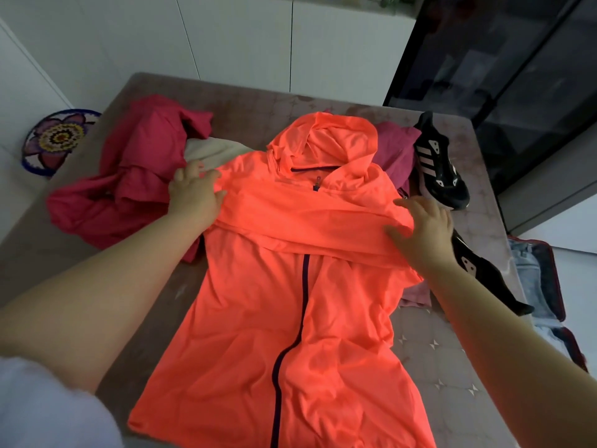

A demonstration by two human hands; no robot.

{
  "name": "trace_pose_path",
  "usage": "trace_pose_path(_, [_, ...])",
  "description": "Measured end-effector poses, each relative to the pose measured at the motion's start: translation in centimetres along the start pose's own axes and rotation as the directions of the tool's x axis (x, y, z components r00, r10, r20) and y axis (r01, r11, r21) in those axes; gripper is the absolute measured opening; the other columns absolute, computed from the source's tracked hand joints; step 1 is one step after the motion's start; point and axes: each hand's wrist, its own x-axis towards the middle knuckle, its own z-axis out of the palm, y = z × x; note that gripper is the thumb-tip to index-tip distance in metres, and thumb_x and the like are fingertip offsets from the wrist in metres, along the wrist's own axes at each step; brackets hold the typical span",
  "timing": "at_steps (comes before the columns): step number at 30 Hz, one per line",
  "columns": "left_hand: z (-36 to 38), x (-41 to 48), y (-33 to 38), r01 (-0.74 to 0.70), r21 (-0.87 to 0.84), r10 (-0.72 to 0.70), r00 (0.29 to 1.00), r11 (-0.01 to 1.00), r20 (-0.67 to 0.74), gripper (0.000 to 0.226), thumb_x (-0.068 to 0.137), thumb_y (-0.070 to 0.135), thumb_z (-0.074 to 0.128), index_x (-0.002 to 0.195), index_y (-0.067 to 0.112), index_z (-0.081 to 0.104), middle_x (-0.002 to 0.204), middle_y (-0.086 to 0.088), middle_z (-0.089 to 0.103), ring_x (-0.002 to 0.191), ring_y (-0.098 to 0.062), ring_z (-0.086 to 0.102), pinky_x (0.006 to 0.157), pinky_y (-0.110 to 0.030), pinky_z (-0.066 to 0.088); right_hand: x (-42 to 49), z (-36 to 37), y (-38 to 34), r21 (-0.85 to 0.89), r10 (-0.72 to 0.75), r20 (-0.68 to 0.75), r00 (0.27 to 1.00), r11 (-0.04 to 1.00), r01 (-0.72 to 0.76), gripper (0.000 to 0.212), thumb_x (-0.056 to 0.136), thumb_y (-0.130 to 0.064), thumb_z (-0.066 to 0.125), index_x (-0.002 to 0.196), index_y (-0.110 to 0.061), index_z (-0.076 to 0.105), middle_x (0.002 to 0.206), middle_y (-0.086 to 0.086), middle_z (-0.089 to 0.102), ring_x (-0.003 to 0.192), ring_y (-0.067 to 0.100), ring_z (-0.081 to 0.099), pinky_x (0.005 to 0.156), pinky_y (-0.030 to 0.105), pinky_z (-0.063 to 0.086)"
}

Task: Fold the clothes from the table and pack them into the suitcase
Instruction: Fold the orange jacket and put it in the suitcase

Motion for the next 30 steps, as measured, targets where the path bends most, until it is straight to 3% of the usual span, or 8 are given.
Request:
trace_pose_path(3, [1.0,-1.6,1.8,-0.178,0.125,0.162,0.978,0.976,0.129,0.058,0.096,0.037,0.045,0.148,0.03,0.022,0.158,-0.004,0.011,0.144,-0.029,0.008,0.113,-0.049,0.007,-0.6,1.1,-2.5,-0.087,-0.185,0.204,0.961,0.975,0.206,0.06,0.091,-0.039,0.054,0.145,-0.023,0.035,0.153,0.007,0.028,0.141,0.03,0.022,0.115,0.051,0.001])
trace_pose_path(6, [2.1,-3.1,3.7,-0.348,0.113,0.324,0.927,0.931,0.189,0.06,0.098,0.04,0.035,0.149,0.035,0.004,0.159,0.006,-0.001,0.146,-0.02,-0.006,0.113,-0.047,-0.01,-1.0,2.7,-4.8,-0.15,-0.257,0.364,0.895,0.933,0.329,0.064,0.094,-0.056,0.027,0.151,-0.032,0.008,0.16,-0.003,0.001,0.147,0.023,0.0,0.114,0.044,-0.01])
trace_pose_path(8, [2.7,-3.6,4.9,-0.406,0.119,0.375,0.901,0.906,0.22,0.059,0.099,0.041,0.03,0.149,0.035,-0.002,0.159,0.007,-0.005,0.145,-0.018,-0.009,0.113,-0.046,-0.013,-0.9,3.8,-5.6,-0.174,-0.276,0.396,0.876,0.914,0.367,0.073,0.084,-0.063,0.009,0.15,-0.033,0.004,0.16,-0.003,-0.002,0.147,0.022,-0.001,0.114,0.044,-0.009])
trace_pose_path(13, [4.2,-3.3,4.8,-0.397,0.162,0.319,0.875,0.904,0.363,0.057,0.099,0.046,0.024,0.149,0.034,-0.002,0.159,0.005,-0.005,0.146,-0.018,-0.008,0.112,-0.047,-0.015,0.2,4.8,-5.3,-0.249,-0.221,0.543,0.81,0.879,0.407,0.068,0.09,-0.062,0.012,0.151,-0.033,0.005,0.16,-0.005,0.003,0.146,0.02,0.004,0.115,0.046,-0.007])
trace_pose_path(19, [2.8,0.2,4.4,-0.435,0.002,0.432,0.894,0.9,0.118,0.074,0.081,0.053,0.012,0.142,0.02,0.039,0.139,-0.005,0.046,0.132,-0.025,0.038,0.113,-0.048,-0.004,5.6,3.0,-5.3,-0.028,-0.186,0.288,0.939,0.979,0.203,0.056,0.09,-0.048,0.037,0.14,-0.023,0.043,0.15,0.006,0.034,0.138,0.03,0.028,0.115,0.047,0.005])
trace_pose_path(23, [2.0,5.3,5.5,-0.357,-0.066,0.36,0.932,0.932,0.042,0.051,0.095,0.038,0.04,0.143,0.02,0.035,0.14,-0.006,0.045,0.131,-0.026,0.038,0.113,-0.048,0.003,11.1,2.5,-5.2,-0.031,-0.113,0.231,0.966,0.992,0.123,0.056,0.089,-0.046,0.041,0.139,-0.022,0.043,0.149,0.008,0.034,0.135,0.033,0.031,0.114,0.046,0.01])
trace_pose_path(27, [2.2,10.6,6.9,-0.315,-0.157,0.323,0.946,0.936,0.029,0.053,0.096,0.031,0.049,0.144,0.016,0.032,0.139,-0.009,0.049,0.13,-0.028,0.04,0.113,-0.046,0.012,15.9,3.1,-4.6,-0.068,-0.102,0.201,0.974,0.991,0.118,0.049,0.096,-0.034,0.049,0.143,-0.024,0.038,0.152,0.002,0.03,0.139,0.029,0.026,0.115,0.045,0.004])
trace_pose_path(30, [3.7,14.2,7.5,-0.247,-0.359,0.276,0.961,0.9,0.033,0.051,0.092,0.025,0.057,0.137,0.006,0.041,0.135,-0.015,0.051,0.126,-0.029,0.047,0.106,-0.042,0.03,19.0,4.1,-4.2,-0.1,-0.09,0.213,0.973,0.989,0.113,0.051,0.096,-0.035,0.048,0.144,-0.025,0.035,0.153,0.001,0.03,0.14,0.028,0.024,0.116,0.044,0.004])
